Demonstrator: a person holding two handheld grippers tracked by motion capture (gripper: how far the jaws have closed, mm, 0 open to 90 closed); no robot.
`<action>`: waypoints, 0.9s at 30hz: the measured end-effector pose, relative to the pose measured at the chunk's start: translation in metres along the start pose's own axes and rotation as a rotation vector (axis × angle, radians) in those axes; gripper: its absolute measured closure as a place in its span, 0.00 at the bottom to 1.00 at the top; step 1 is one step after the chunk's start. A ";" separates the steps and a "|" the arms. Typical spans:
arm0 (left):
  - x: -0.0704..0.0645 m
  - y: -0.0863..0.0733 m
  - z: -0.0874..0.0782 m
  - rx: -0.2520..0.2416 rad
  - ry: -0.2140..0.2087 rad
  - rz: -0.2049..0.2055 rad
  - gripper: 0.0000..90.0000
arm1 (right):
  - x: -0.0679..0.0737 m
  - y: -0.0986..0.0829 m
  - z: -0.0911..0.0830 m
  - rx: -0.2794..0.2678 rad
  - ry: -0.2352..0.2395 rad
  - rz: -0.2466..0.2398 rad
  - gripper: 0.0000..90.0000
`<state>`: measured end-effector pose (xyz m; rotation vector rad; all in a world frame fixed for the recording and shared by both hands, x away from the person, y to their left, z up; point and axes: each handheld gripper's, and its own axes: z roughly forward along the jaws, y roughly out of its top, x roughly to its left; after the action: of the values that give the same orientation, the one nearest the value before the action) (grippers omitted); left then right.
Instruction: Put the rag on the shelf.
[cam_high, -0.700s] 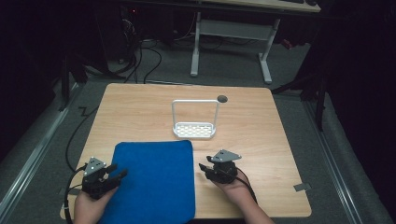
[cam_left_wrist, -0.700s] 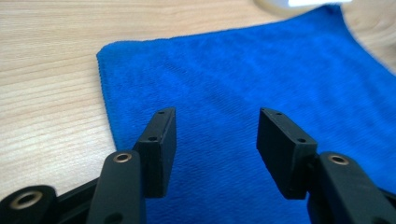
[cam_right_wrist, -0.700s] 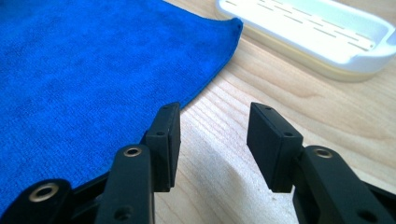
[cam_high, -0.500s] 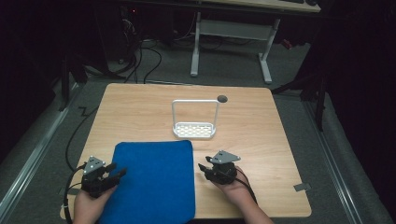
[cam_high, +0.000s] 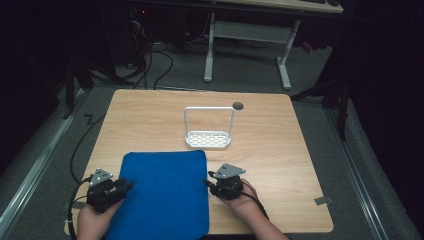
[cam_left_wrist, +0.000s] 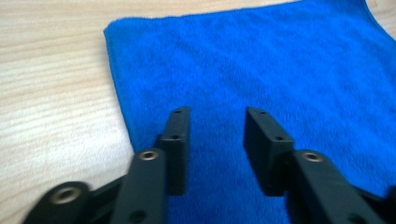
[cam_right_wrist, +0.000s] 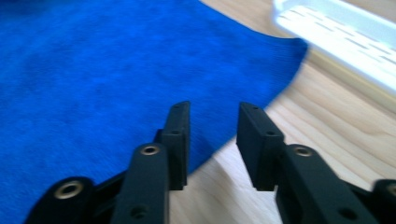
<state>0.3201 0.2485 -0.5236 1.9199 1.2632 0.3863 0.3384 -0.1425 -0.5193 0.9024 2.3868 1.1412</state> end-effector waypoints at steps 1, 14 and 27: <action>0.000 -0.001 -0.001 0.001 0.001 0.001 0.76 | 0.001 0.001 0.002 0.002 0.012 -0.002 0.77; -0.002 -0.010 0.000 0.052 -0.020 0.018 0.94 | 0.007 0.008 0.027 0.094 0.093 -0.030 0.99; -0.015 -0.006 0.007 0.067 -0.070 0.083 0.92 | -0.002 -0.001 0.016 0.097 0.065 -0.002 0.99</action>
<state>0.3137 0.2336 -0.5303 2.0297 1.1675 0.3192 0.3483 -0.1347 -0.5297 0.9072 2.5140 1.0772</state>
